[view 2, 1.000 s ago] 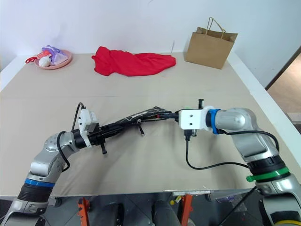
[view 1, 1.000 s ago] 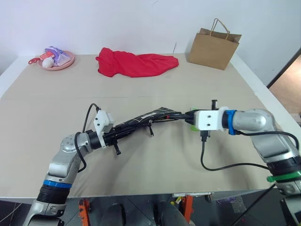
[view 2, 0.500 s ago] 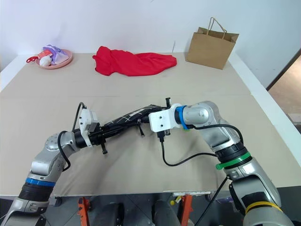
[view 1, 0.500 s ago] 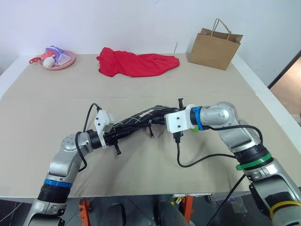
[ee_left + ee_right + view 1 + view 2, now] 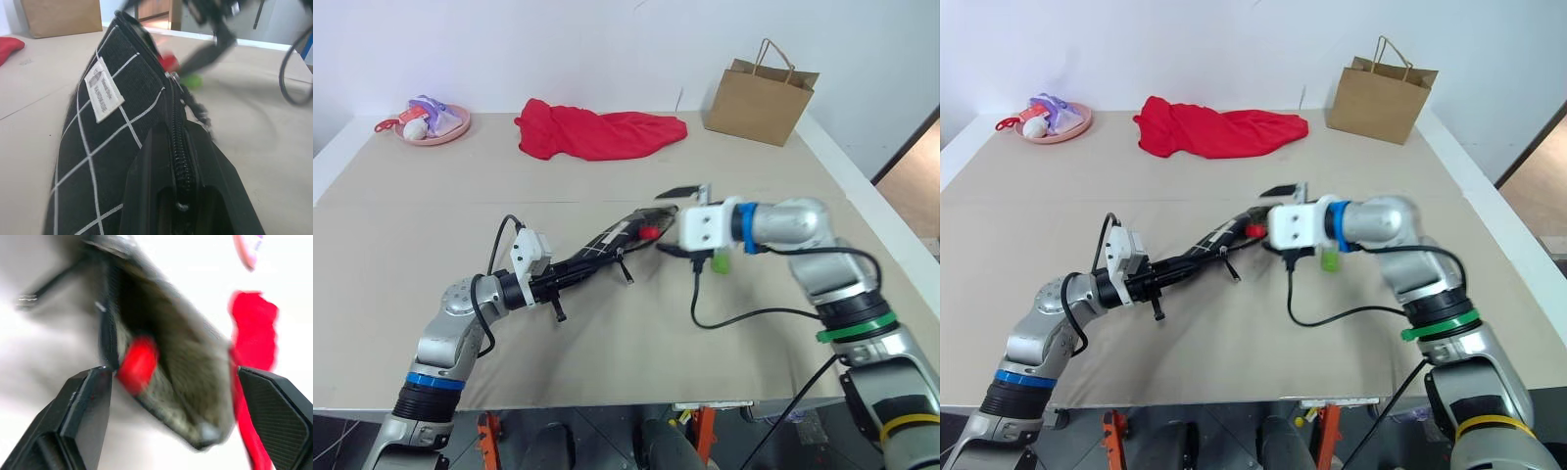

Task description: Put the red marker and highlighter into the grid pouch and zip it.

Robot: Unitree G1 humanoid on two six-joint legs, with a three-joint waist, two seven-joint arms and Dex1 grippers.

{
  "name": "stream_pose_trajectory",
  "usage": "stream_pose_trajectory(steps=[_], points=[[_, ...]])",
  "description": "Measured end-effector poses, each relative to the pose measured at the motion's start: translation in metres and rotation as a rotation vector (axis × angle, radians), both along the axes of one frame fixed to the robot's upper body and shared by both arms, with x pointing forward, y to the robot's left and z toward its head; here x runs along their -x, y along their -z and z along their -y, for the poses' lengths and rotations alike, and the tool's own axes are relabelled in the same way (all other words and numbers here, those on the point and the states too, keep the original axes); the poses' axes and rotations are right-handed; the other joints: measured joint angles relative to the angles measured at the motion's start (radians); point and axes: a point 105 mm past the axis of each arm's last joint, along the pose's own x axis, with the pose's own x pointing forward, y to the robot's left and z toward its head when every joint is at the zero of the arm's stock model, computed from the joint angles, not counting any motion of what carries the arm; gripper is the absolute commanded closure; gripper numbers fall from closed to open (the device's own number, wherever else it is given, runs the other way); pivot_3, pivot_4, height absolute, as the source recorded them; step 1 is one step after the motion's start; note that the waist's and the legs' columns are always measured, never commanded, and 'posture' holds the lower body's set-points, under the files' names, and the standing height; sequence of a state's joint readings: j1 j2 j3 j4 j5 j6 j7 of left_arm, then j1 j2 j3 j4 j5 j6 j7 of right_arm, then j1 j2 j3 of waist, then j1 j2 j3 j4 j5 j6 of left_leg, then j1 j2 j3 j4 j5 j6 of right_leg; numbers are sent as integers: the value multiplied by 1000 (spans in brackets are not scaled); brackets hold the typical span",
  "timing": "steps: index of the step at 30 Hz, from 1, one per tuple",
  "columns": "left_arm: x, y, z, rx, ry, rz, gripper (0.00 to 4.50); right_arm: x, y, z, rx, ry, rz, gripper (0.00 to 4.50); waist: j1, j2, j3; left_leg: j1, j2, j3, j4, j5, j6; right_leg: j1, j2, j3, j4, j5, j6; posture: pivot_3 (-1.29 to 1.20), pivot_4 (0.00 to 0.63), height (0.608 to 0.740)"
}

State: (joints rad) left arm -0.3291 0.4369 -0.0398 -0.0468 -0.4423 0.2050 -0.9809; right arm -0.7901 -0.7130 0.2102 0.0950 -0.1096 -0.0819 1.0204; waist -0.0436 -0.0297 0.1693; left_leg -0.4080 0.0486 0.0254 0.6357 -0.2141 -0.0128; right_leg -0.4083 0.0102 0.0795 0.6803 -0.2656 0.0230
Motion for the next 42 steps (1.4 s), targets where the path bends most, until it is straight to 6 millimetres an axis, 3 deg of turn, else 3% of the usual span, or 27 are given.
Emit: stream_pose_trajectory(steps=[4,5,9,11,16,19,26,32,36,39,40,41,42], points=[[1,0,1,5,3,-2,4500,1,-36,48,-165,154,-5,45,0,0,0,0,0,0,0,0,0,0,0,0,0,0,0,0,150,740],[1,1,1,5,2,-3,4500,0,-33,62,-187,209,-25,45,0,0,0,0,0,0,0,0,0,0,0,0,0,0,0,0,150,740],[2,1,2,6,1,-8,4500,-2,-12,78,-216,293,-93,45,-3,0,0,1,0,1,0,0,0,0,1,1,0,0,0,0,150,740],[3,1,2,7,-4,-10,4500,4,22,90,-242,379,-227,45,-2,0,0,1,1,0,0,0,0,0,1,1,0,0,0,0,150,740],[3,2,1,4,-5,-14,4500,4,38,95,-300,482,-326,45,-4,1,0,1,1,1,0,0,0,0,1,3,0,0,1,0,150,740],[5,2,0,-2,-6,-12,4500,-7,62,95,-622,686,-532,45,-4,-1,0,2,2,0,0,1,-1,1,2,1,1,1,0,0,150,740],[5,1,0,19,-13,-30,4500,-1,95,72,-916,883,-820,45,-2,2,1,0,1,0,0,2,-3,0,1,0,1,1,0,0,150,740],[-3,-7,-5,85,-59,-77,4500,4,99,68,-936,964,-800,45,-3,2,1,0,0,-1,0,2,-3,0,1,0,1,-3,7,0,150,740],[-5,-3,-6,122,-66,-191,4500,8,104,64,-860,993,-733,45,-4,1,1,0,0,-1,0,2,-3,0,1,0,1,-3,7,0,150,740],[-4,-4,-11,83,-54,-194,4500,9,106,65,-810,997,-687,876,-4,1,0,0,0,-1,0,2,-3,0,1,0,1,-3,7,0,150,740],[-3,-5,-10,83,-51,-193,4500,9,106,65,-802,996,-682,876,-4,1,0,0,0,-1,0,2,-3,0,1,0,1,-3,7,0,150,740],[-2,-7,-9,83,-42,-193,4500,8,106,65,-794,998,-668,1610,-4,1,0,0,0,-1,0,2,-3,0,1,0,1,-3,7,0,150,740],[-2,-8,-9,85,-38,-194,4500,8,106,66,-789,1000,-658,1740,-4,1,0,0,0,-1,0,2,-3,0,1,0,1,-3,7,0,150,740]])
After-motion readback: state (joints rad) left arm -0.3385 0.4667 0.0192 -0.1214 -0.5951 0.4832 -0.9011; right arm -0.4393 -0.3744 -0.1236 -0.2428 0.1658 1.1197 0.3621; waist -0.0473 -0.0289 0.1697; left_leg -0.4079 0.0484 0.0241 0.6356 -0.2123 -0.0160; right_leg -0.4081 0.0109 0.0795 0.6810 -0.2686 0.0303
